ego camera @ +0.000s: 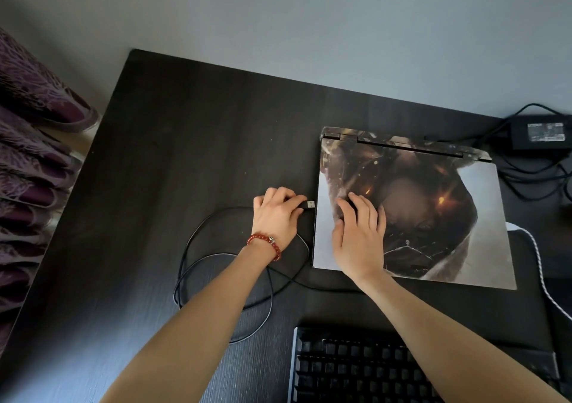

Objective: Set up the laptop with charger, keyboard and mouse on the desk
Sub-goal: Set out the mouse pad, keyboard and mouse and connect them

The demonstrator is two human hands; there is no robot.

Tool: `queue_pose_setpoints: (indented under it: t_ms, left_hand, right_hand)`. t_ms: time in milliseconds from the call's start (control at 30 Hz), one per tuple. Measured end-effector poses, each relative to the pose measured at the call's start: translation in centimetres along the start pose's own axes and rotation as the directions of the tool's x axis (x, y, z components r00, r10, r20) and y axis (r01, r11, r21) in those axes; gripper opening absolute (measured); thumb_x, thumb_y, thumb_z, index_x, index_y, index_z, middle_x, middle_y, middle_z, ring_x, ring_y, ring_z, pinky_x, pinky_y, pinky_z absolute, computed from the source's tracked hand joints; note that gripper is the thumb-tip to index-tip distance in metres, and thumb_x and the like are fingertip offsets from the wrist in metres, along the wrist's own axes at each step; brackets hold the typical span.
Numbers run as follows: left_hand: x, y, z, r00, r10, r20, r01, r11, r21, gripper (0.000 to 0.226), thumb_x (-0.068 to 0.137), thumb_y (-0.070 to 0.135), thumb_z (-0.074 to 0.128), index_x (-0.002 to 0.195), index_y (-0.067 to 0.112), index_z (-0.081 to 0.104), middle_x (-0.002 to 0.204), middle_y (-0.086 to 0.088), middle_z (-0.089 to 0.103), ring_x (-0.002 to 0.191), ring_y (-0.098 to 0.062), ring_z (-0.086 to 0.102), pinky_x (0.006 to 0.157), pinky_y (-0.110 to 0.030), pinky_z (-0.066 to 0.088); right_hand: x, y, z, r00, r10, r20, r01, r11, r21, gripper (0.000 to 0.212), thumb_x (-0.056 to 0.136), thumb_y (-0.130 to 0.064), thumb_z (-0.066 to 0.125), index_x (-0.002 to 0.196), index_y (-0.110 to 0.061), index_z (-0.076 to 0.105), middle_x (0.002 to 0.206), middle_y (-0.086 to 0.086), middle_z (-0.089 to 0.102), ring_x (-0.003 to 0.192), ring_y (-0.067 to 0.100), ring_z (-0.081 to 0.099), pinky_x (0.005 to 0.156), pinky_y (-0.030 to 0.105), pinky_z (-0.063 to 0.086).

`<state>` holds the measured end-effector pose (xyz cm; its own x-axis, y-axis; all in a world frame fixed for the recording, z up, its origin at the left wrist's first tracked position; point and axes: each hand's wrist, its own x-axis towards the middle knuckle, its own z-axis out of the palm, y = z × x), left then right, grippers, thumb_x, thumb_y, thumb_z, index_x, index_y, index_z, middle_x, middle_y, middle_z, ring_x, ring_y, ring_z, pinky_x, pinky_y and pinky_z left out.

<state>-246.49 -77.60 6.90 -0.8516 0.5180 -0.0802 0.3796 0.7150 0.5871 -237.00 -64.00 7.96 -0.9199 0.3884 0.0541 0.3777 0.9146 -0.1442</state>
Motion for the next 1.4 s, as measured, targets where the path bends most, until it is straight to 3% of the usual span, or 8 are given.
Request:
queue_pose_setpoints:
  t_ms: [533, 967, 1400]
  left_hand:
    - [0.9, 0.2, 0.2, 1.000, -0.010, -0.007, 0.010, 1.000, 0.010, 0.026, 0.089, 0.013, 0.052, 0.112, 0.018, 0.062, 0.107, -0.005, 0.059, 0.104, -0.026, 0.047, 0.085, -0.033, 0.026]
    - [2.3, 0.5, -0.1, 0.999, -0.031, -0.016, 0.031, 0.999, -0.023, 0.027, 0.090, 0.013, 0.050, 0.113, 0.020, 0.061, 0.109, -0.004, 0.057, 0.106, -0.023, 0.045, 0.082, -0.029, 0.020]
    - [0.3, -0.4, 0.2, 0.997, 0.057, -0.046, -0.059, 0.997, -0.040, 0.025, 0.083, 0.009, 0.058, 0.105, 0.018, 0.067, 0.098, -0.006, 0.063, 0.096, -0.029, 0.054, 0.081, -0.032, 0.023]
  right_hand:
    - [0.0, 0.1, 0.1, 1.000, 0.000, 0.002, 0.000, 1.000, -0.015, 0.043, 0.087, -0.024, 0.031, 0.122, -0.013, 0.054, 0.129, 0.011, 0.055, 0.123, 0.030, 0.049, 0.108, 0.056, 0.030]
    - [0.0, 0.2, 0.4, 1.000, -0.001, 0.003, 0.001, 1.000, -0.020, 0.039, 0.084, -0.019, 0.044, 0.122, -0.014, 0.053, 0.131, 0.010, 0.054, 0.125, 0.029, 0.047, 0.110, 0.055, 0.026]
    - [-0.1, -0.1, 0.3, 1.000, 0.004, -0.028, -0.004, 1.000, -0.014, 0.042, 0.085, -0.022, 0.035, 0.122, -0.014, 0.051, 0.130, 0.010, 0.054, 0.125, 0.029, 0.046, 0.110, 0.054, 0.025]
